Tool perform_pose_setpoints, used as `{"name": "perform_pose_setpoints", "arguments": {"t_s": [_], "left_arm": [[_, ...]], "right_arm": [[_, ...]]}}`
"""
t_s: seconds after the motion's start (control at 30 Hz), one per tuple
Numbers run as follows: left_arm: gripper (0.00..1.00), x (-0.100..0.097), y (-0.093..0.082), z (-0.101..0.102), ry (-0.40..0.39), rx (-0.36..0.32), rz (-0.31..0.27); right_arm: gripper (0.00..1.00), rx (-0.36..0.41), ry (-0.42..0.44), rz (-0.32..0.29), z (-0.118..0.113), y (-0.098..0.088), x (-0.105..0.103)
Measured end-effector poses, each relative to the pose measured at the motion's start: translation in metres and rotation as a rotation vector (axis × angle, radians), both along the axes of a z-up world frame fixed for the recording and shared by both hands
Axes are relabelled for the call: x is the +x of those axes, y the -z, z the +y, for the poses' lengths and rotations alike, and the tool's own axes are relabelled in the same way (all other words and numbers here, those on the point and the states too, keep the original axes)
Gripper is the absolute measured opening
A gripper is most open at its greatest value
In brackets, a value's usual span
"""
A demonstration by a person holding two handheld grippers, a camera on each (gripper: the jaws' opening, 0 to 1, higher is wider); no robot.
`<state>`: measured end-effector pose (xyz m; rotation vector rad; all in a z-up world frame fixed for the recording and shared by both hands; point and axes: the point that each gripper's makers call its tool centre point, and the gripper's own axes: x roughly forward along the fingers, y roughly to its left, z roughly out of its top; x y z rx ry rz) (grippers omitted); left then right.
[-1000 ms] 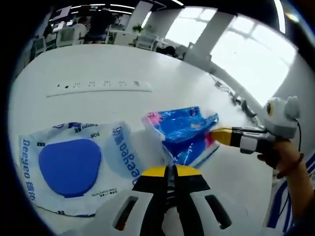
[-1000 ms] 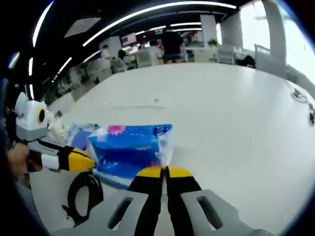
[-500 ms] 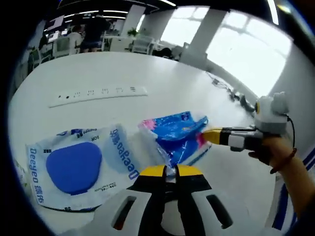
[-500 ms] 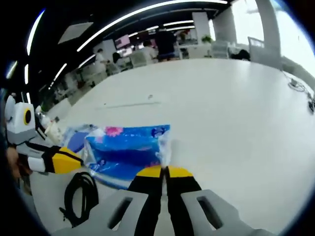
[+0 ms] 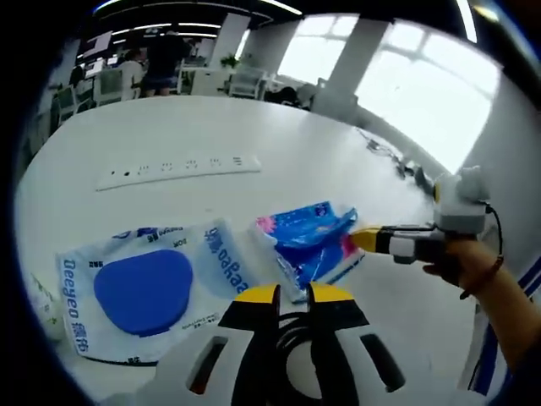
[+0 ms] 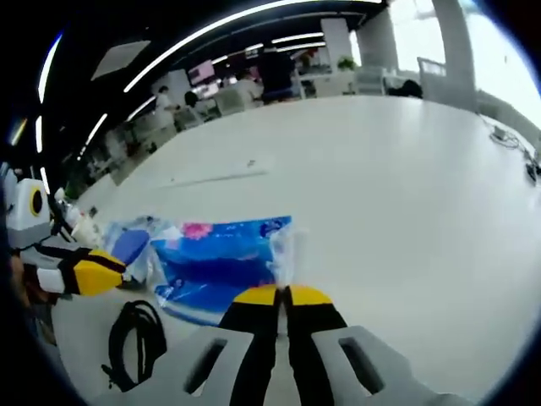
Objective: Arrange the tabletop items into an orderly group along one side of the table until the central work area is clear of visible clutter.
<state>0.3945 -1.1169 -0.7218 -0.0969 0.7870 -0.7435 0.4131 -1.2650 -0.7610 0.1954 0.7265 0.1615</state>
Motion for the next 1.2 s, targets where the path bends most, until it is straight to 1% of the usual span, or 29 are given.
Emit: {"name": "perform_pose_setpoints", "arguments": {"t_s": [0.1,0.3,0.37,0.5,0.6,0.77,0.8,0.87,0.9,0.93,1.0,1.13,1.2], "left_arm": [[0.14,0.0,0.0,0.002,0.002,-0.002,-0.004],[0.21,0.0,-0.002,0.007,0.013,0.001,-0.024],[0.23,-0.001,-0.003,0.009,0.019,0.001,-0.03],[0.28,0.0,-0.006,0.015,0.031,0.002,-0.057],[0.32,0.002,-0.007,0.019,0.044,0.0,-0.074],[0.4,0.005,-0.011,0.031,0.064,-0.002,-0.106],[0.42,0.004,-0.011,0.034,0.078,0.005,-0.113],[0.48,0.004,-0.013,0.037,0.118,0.009,-0.151],[0.5,0.003,-0.013,0.04,0.119,0.009,-0.156],[0.52,0.002,-0.012,0.046,0.118,0.013,-0.147],[0.53,-0.001,-0.011,0.054,0.136,0.013,-0.143],[0.58,-0.007,-0.016,0.067,0.162,-0.007,-0.156],[0.6,-0.01,-0.019,0.074,0.179,-0.003,-0.166]], "right_arm": [[0.03,0.012,0.006,-0.005,0.002,-0.001,0.001],[0.1,0.004,0.01,0.005,0.0,-0.001,-0.002],[0.14,0.004,0.01,0.005,0.0,-0.001,-0.003],[0.25,0.002,-0.002,-0.017,0.003,-0.009,-0.006],[0.32,-0.006,-0.03,-0.036,0.009,-0.015,-0.009],[0.44,-0.035,-0.074,-0.055,0.018,-0.025,-0.016],[0.46,-0.033,-0.087,-0.056,0.021,-0.028,-0.018],[0.51,-0.024,-0.117,-0.043,0.029,-0.031,-0.025],[0.53,-0.028,-0.132,-0.043,0.032,-0.032,-0.027],[0.55,-0.034,-0.145,-0.048,0.035,-0.034,-0.029],[0.6,-0.035,-0.17,-0.054,0.043,-0.04,-0.035],[0.74,-0.039,-0.217,-0.073,0.059,-0.052,-0.047],[0.78,-0.043,-0.245,-0.07,0.069,-0.056,-0.056]]}}
